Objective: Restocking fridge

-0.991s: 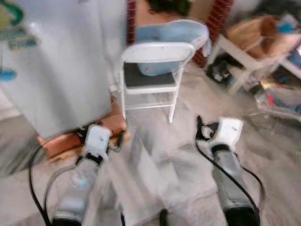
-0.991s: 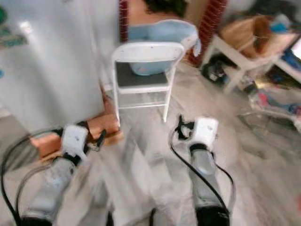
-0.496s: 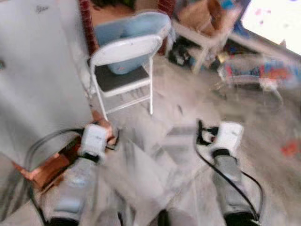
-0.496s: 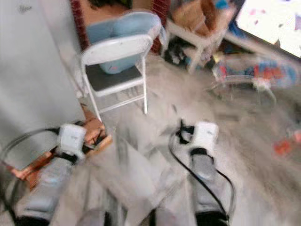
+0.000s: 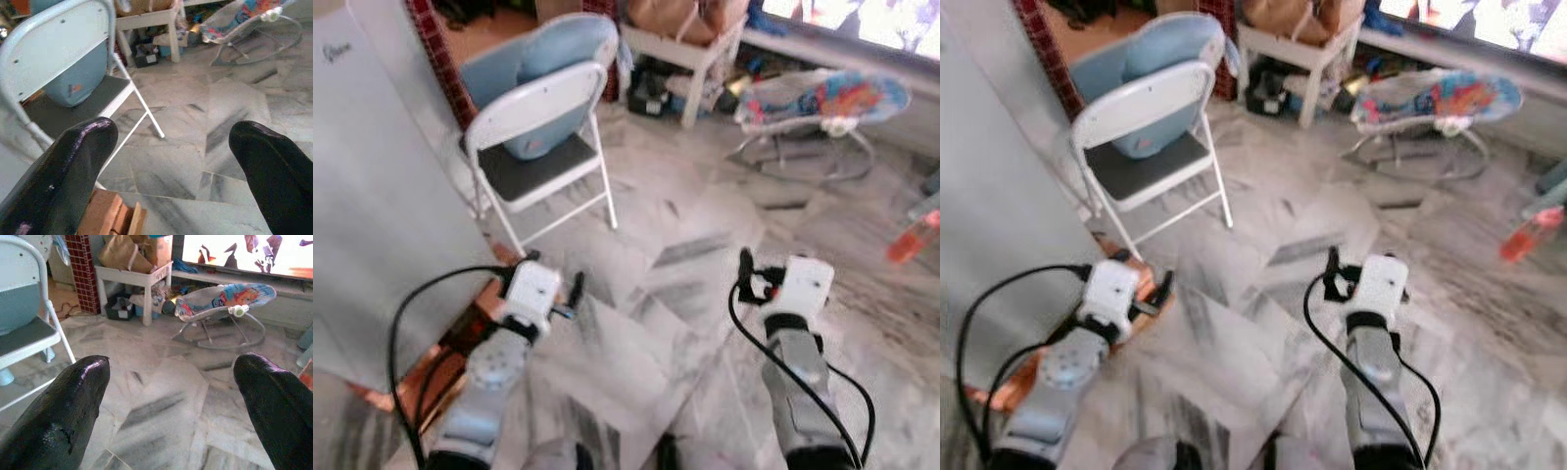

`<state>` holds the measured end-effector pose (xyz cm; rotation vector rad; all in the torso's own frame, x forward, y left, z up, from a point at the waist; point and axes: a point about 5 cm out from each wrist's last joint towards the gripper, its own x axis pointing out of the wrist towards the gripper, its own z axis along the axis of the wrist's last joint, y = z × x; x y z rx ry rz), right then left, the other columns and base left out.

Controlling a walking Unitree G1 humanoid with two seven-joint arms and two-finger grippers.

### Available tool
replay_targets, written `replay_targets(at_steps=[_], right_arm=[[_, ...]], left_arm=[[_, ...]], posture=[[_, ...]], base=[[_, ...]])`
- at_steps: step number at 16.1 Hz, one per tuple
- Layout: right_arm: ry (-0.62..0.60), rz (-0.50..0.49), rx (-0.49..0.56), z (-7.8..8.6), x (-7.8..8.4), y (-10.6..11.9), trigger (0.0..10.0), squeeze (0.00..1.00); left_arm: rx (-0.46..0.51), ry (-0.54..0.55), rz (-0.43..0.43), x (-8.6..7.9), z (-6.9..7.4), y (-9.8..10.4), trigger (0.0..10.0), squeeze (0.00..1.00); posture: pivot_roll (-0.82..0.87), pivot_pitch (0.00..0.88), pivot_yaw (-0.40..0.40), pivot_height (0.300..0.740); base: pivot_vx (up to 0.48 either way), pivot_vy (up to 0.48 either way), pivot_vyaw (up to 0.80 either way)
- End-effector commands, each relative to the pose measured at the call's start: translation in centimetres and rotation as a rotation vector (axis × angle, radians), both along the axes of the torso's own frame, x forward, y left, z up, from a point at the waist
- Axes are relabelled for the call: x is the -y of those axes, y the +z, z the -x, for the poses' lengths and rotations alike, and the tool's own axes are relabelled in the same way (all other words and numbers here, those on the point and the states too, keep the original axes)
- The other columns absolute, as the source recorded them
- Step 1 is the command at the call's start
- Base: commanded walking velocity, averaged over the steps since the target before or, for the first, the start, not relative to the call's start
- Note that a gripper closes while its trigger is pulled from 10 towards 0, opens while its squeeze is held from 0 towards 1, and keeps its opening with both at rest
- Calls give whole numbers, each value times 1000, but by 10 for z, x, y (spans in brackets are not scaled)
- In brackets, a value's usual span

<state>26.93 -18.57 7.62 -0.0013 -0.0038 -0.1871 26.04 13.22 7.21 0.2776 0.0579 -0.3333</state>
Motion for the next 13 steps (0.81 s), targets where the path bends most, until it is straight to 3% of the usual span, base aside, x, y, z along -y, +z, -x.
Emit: replay_targets(at_steps=[1,3,7,10,13], right_arm=[[-7,8,15,1,0,2,10000,0],[-22,16,14,3,2,1,10000,0],[-20,22,10,3,3,0,10000,0],[-46,4,-47,16,9,-15,10000,0],[-19,24,-59,30,13,-16,10000,0]], left_arm=[[10,-33,-28,4,-1,1,10000,0],[38,-83,-68,10,-3,4,10000,0],[36,-9,-73,-3,3,4,10000,0],[-1,27,-53,-9,15,-4,10000,0],[-3,50,-58,-11,23,-6,10000,0]], posture=[[62,83,58,740],[67,92,60,740],[100,102,39,740],[120,78,-3,740],[116,43,-19,740]], base=[[0,0,0],[0,0,0],[0,0,0],[0,0,0],[0,0,0]])
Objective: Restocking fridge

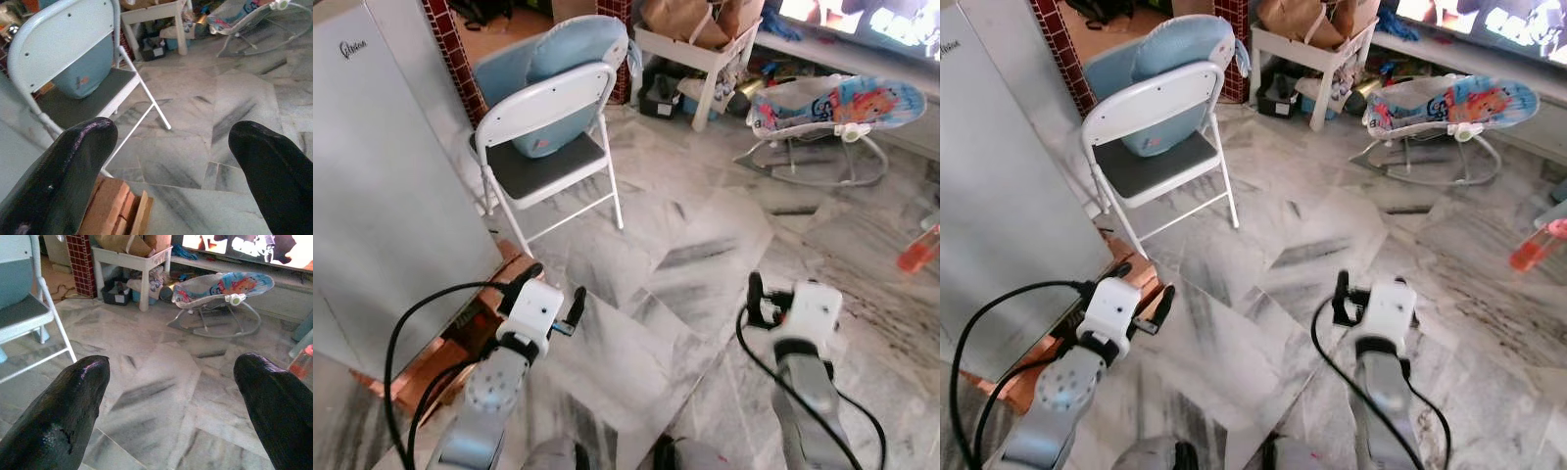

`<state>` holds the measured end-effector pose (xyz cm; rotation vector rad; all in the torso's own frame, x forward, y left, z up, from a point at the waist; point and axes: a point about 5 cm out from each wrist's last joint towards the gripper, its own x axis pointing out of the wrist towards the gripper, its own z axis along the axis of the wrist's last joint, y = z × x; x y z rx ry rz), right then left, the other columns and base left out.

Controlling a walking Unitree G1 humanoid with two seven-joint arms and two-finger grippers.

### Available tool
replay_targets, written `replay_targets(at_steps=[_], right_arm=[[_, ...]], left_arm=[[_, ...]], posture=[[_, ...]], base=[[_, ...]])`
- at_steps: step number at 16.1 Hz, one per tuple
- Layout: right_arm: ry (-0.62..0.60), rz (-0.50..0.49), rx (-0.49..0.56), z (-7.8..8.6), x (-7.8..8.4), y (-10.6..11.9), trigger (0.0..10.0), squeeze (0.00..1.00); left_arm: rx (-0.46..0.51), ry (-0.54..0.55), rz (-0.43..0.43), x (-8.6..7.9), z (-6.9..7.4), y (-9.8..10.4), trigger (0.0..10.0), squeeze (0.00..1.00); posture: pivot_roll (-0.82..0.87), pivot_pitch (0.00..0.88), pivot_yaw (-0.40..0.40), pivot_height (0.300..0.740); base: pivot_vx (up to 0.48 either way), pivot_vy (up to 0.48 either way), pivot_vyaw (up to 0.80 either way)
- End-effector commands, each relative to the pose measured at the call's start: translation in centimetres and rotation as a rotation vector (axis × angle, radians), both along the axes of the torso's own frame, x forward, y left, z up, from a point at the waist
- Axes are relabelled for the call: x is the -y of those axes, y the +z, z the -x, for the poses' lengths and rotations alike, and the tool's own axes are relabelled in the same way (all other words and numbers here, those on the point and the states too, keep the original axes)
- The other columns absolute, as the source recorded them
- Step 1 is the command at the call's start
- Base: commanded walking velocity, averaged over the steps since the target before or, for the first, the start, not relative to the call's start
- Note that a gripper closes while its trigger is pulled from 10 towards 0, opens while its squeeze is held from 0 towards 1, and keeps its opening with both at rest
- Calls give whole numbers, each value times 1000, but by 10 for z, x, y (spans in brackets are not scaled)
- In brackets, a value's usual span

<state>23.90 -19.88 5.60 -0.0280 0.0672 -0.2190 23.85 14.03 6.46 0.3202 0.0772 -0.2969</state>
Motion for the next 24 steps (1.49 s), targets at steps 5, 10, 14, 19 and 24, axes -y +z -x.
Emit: replay_targets(at_steps=[5,10,14,19,24], right_arm=[[78,71,13,1,5,8,10000,0],[106,31,32,-10,-14,11,10000,0],[115,9,24,-12,-14,11,10000,0],[130,11,40,-22,-15,18,10000,0],[123,14,43,-26,-16,19,10000,0]], left_arm=[[-7,119,22,-14,8,-5,10000,0],[-15,88,29,-12,0,-3,10000,0],[42,44,18,-6,-7,8,10000,0],[44,80,38,-9,-11,9,10000,0],[48,68,33,-9,-16,9,10000,0]], posture=[[137,3,-64,740],[129,14,-38,740],[119,35,-36,740],[120,56,-47,740],[112,58,-42,740]], base=[[0,0,0],[0,0,0],[-243,0,0],[-252,252,0],[-258,259,0]])
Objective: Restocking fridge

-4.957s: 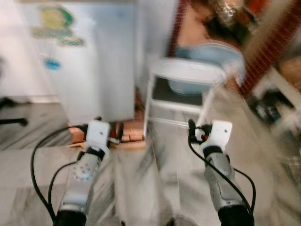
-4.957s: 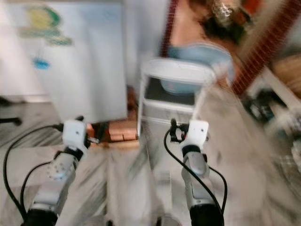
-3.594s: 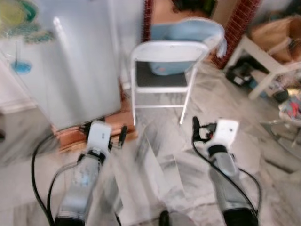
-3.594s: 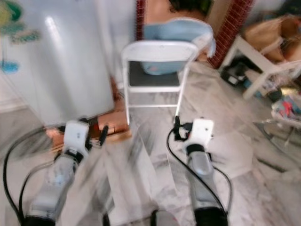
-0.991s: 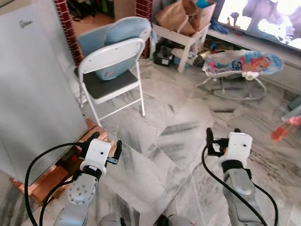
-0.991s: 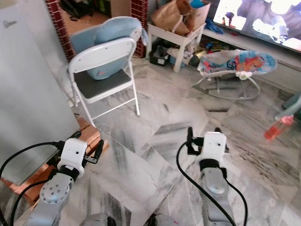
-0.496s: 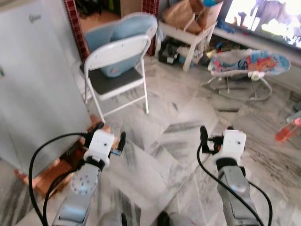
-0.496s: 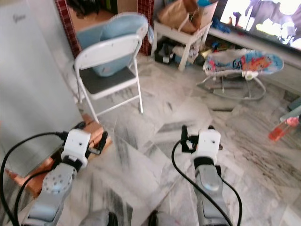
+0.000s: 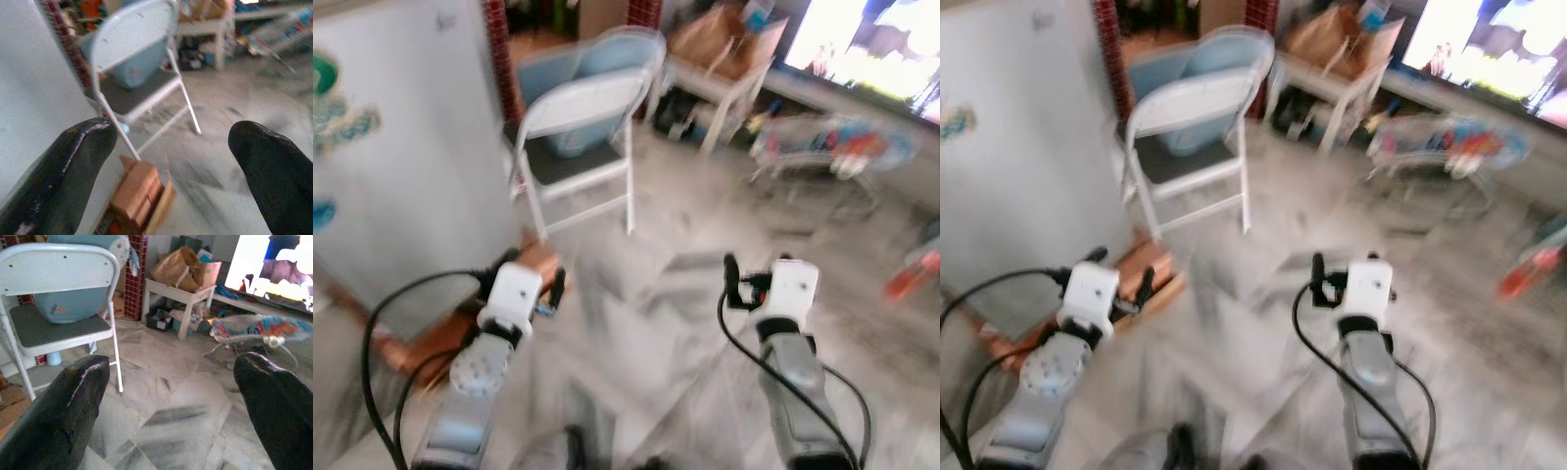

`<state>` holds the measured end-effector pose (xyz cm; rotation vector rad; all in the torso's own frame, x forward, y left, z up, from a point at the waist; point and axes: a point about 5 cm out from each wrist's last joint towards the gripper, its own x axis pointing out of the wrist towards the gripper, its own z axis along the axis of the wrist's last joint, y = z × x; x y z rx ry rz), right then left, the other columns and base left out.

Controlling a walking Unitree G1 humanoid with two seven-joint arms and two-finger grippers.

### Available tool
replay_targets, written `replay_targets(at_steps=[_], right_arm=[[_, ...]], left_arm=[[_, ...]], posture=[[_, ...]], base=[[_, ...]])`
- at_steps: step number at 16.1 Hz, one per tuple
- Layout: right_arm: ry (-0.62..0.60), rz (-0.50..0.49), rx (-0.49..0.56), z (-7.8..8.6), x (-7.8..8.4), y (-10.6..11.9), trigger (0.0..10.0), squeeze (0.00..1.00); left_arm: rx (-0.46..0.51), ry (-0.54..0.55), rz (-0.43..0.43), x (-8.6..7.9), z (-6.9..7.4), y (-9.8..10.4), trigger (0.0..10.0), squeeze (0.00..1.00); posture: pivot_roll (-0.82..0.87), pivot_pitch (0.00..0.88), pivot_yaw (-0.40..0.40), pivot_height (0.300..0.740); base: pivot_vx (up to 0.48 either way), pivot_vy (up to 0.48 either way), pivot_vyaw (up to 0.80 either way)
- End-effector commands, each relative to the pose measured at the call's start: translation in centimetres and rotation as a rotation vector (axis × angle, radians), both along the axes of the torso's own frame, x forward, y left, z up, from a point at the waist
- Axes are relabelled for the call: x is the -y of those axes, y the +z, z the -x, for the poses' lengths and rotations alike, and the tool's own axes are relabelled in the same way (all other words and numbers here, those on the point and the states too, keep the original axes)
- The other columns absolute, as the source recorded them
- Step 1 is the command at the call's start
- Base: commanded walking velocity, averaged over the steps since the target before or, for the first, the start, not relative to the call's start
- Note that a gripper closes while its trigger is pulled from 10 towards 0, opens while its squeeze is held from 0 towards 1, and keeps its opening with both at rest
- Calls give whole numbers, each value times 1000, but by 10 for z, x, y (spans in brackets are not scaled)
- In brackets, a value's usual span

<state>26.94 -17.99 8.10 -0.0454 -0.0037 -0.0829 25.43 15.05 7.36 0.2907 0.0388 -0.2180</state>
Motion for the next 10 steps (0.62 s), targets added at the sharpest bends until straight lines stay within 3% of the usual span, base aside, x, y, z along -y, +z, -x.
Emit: replay_targets(at_steps=[1,5,10], right_arm=[[-17,-6,-24,5,3,-6,10000,0],[-19,-9,-28,5,3,-7,10000,0],[-13,-11,-25,2,1,-5,10000,0]], left_arm=[[2,-13,-1,2,0,1,10000,0],[0,-17,5,5,1,0,10000,0],[-10,-15,-7,7,2,-5,10000,0]], posture=[[111,63,-39,740],[115,68,-43,740],[121,70,-47,740]], base=[[-251,259,0],[-128,311,0],[0,473,-550]])
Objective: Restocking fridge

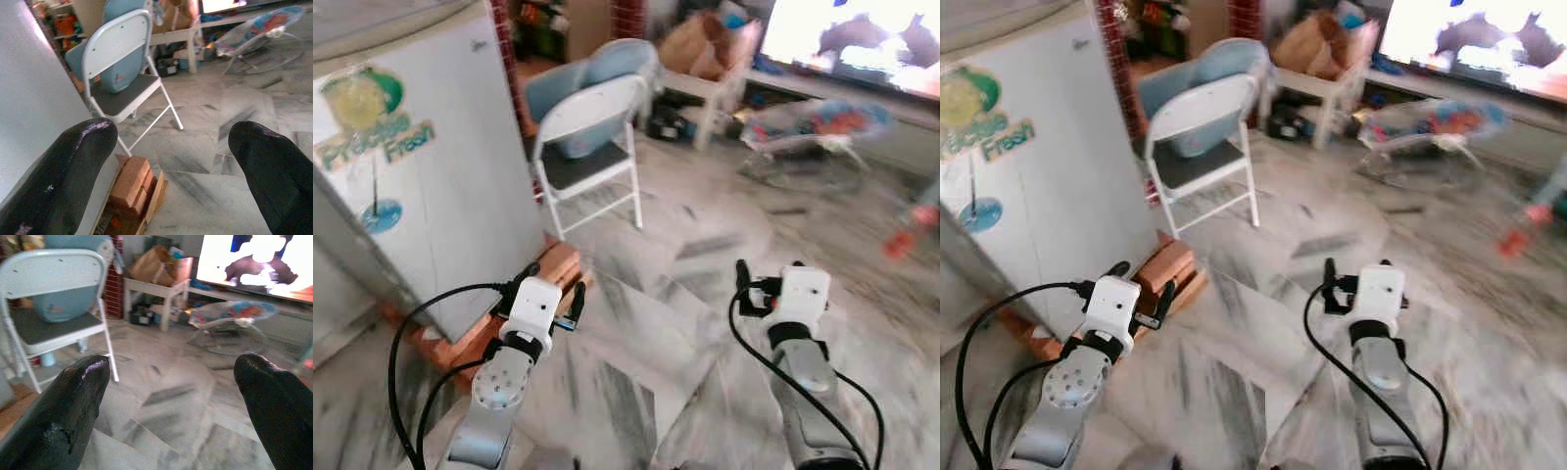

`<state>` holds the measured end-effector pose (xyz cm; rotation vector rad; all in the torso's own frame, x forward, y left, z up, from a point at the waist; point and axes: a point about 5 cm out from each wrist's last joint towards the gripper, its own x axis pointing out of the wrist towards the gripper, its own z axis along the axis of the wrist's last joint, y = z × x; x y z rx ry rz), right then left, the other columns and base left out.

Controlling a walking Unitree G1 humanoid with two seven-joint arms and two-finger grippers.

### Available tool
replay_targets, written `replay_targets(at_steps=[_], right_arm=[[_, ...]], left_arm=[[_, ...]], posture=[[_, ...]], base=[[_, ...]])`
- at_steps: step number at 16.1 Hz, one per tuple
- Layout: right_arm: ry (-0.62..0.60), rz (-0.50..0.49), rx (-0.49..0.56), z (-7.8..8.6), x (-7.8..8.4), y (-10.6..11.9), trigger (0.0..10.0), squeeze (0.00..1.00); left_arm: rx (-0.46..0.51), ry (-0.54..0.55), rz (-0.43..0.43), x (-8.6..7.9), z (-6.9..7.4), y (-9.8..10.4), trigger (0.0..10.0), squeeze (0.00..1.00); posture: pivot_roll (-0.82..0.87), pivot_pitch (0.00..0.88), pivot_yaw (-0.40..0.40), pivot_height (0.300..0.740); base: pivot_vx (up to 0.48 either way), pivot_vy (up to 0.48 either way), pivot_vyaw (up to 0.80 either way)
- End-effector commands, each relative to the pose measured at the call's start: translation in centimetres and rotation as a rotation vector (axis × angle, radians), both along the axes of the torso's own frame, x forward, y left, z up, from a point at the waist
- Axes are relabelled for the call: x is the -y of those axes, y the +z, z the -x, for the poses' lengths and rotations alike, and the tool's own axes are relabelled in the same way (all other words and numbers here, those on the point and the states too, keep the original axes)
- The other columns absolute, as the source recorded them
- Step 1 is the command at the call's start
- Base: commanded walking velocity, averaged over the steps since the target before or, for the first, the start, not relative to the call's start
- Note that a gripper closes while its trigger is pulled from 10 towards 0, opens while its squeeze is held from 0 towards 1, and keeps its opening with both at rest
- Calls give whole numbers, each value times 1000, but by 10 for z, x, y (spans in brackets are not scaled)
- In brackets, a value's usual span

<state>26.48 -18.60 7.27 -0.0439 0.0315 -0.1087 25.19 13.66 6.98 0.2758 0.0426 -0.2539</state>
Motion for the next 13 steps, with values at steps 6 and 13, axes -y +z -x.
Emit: replay_targets(at_steps=[6,13], right_arm=[[-7,-13,6,-2,-3,1,10000,0],[-82,-6,-1,6,15,-1,10000,0]], left_arm=[[-21,31,7,-2,2,-7,10000,0],[-96,112,15,-21,9,-27,10000,0]], posture=[[108,61,-42,740],[94,47,-44,740]], base=[[0,0,-79],[0,393,-238]])
